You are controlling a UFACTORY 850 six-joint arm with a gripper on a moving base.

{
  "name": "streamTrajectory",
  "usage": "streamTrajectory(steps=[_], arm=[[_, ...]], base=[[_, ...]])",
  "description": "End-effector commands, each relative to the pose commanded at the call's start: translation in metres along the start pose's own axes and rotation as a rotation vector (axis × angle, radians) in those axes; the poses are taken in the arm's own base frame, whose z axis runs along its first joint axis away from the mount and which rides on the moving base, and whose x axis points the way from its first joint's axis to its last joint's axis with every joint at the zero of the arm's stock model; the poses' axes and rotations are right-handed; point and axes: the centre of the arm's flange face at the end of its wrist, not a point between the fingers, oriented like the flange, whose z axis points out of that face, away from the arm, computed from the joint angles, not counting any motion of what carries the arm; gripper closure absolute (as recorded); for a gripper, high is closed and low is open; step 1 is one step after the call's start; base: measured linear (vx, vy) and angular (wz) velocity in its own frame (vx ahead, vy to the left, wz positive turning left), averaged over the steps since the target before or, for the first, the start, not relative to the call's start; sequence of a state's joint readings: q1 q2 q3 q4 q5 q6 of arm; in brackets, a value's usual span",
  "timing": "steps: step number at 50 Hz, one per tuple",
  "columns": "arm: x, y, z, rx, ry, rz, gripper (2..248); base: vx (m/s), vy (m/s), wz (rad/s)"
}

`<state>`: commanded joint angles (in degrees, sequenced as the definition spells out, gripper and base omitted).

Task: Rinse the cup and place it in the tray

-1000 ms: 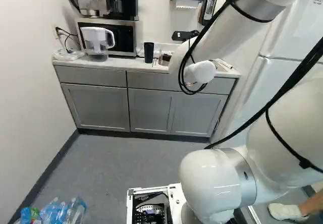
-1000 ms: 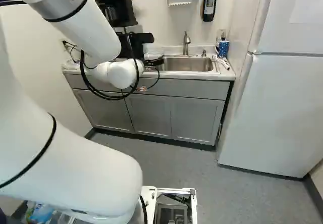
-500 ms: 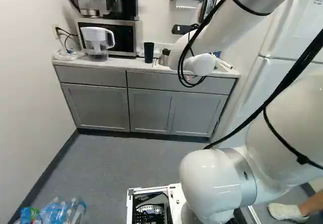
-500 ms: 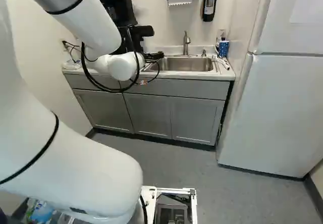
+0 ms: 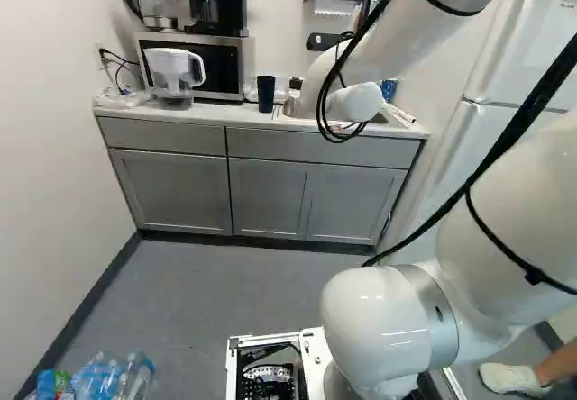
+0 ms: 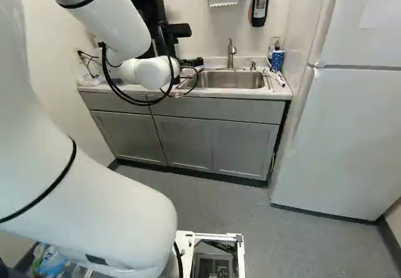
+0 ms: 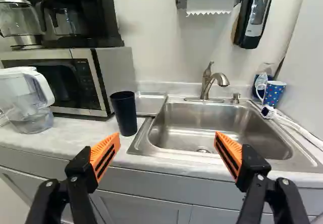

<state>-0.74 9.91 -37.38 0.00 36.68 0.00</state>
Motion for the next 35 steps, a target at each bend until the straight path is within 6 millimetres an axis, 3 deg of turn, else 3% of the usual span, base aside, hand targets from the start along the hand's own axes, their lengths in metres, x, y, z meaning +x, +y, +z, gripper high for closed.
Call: streamTrajectory(steps=[35], arm=[[0.032, 0.000, 0.016, 0.000, -0.018, 0.000, 3]], base=[[0.000, 0.000, 0.000]])
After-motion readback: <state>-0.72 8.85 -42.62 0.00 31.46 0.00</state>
